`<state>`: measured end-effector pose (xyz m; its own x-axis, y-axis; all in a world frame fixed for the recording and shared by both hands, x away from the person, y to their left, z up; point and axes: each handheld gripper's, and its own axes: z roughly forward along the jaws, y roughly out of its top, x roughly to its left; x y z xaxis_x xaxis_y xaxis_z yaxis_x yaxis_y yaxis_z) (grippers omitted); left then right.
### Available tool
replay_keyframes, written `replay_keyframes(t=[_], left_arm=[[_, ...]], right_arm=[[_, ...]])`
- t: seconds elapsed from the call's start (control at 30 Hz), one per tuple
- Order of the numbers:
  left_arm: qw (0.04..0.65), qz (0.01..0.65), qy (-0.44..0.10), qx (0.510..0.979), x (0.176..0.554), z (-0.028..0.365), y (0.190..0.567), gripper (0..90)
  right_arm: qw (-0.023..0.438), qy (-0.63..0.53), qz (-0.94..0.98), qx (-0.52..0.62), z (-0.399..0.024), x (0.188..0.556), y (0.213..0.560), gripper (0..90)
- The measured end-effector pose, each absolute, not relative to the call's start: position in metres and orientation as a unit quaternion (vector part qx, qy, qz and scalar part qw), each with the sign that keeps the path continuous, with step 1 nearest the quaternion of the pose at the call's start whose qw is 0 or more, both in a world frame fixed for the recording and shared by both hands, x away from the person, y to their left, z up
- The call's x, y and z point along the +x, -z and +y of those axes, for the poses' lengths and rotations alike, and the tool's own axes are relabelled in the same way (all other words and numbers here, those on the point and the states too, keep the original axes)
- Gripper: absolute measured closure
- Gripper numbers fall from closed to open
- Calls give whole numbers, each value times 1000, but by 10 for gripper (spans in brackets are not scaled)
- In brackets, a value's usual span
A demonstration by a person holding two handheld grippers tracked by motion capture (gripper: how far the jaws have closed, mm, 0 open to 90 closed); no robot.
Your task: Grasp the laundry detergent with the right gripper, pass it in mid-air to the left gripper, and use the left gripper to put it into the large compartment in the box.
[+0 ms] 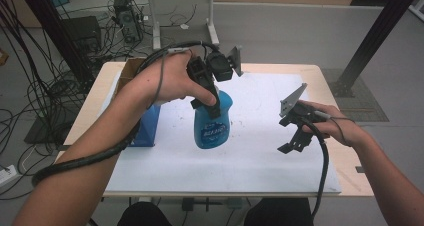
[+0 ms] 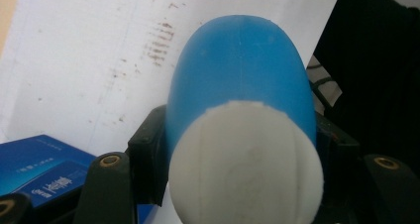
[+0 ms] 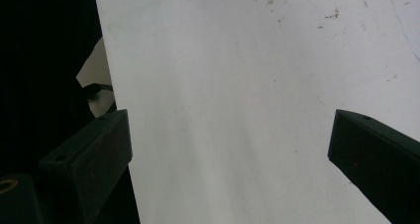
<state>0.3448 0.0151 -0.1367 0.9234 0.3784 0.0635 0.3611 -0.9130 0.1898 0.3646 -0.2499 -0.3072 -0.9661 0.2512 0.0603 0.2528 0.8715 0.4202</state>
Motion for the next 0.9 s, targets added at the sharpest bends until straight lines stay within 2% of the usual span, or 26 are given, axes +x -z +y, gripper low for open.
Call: replay_keyframes(t=[0.5,0.63,0.87,0.9], left_arm=[[100,257,-78,958,366,23,61,380],[98,300,-90,945,377,29,39,380],[81,351,-104,927,394,41,24,379],[83,373,-106,918,399,47,21,379]], right_arm=[[0,221,-967,-130,-247,367,308,29],[-2,223,-966,-131,-248,367,308,28],[-3,225,-965,-134,-249,368,308,28],[-4,227,-965,-133,-249,367,308,29]])
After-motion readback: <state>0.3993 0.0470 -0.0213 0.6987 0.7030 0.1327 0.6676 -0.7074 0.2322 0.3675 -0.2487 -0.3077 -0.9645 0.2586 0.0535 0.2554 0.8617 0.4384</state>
